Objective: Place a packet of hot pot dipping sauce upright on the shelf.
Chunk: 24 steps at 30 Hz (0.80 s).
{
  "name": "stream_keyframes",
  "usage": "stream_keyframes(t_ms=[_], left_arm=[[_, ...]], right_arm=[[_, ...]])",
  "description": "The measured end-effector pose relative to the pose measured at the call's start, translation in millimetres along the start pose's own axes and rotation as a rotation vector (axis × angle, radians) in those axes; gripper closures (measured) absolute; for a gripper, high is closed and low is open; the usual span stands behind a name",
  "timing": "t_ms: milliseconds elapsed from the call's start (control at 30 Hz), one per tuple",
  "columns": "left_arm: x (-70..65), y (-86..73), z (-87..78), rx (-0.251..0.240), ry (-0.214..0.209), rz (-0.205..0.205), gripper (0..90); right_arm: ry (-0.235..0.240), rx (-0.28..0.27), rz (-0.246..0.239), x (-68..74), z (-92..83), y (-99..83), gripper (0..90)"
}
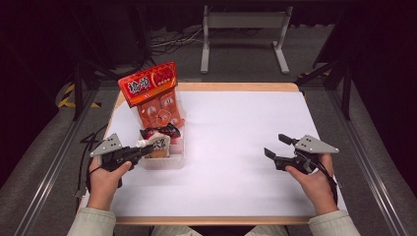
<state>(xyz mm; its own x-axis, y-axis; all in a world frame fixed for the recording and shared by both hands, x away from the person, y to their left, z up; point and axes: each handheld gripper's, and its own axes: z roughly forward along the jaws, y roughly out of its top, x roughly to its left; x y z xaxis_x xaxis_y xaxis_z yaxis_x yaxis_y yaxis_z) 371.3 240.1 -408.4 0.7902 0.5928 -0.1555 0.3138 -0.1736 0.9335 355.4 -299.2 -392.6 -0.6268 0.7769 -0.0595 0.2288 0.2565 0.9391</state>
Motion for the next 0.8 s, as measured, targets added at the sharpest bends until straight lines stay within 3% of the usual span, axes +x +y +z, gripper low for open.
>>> stream_keyframes(t_ms=[200,233,333,567,633,733,800], left_arm=[[-0.4,-1.4,-2.1,0.018,0.023,0.003,87.0],[0.7,-1.9,-3.1,0.034,0.039,0.026,87.2],[2.3,-3.9,-5.6,0.034,0.052,0.009,87.6],[0.9,-2.5,-5.4,0.033,0.057,0.016,83.2],[-0.2,-1.3,-5.4,0.018,0.065,0.017,74.1],[-3.0,4.7,-3.8,-0.003,0.117,0.047,40.1],[-6.8,8.6,-4.0,-0.003,0.127,0.052,29.6]], right_arm=[[0.003,-0.002,-0.001,1.0,0.3,0.4,26.0],[0.002,-0.001,0.001,1.4,-0.1,0.7,26.0],[0.002,-0.001,0.000,1.6,-0.6,1.2,26.0],[0.004,-0.003,0.002,1.2,-0.9,0.8,26.0],[0.005,-0.003,0.002,1.2,-1.0,1.0,26.0],[0.008,-0.006,0.003,1.5,-0.9,1.1,26.0],[0.010,-0.004,0.003,1.8,-0.8,1.0,26.0]])
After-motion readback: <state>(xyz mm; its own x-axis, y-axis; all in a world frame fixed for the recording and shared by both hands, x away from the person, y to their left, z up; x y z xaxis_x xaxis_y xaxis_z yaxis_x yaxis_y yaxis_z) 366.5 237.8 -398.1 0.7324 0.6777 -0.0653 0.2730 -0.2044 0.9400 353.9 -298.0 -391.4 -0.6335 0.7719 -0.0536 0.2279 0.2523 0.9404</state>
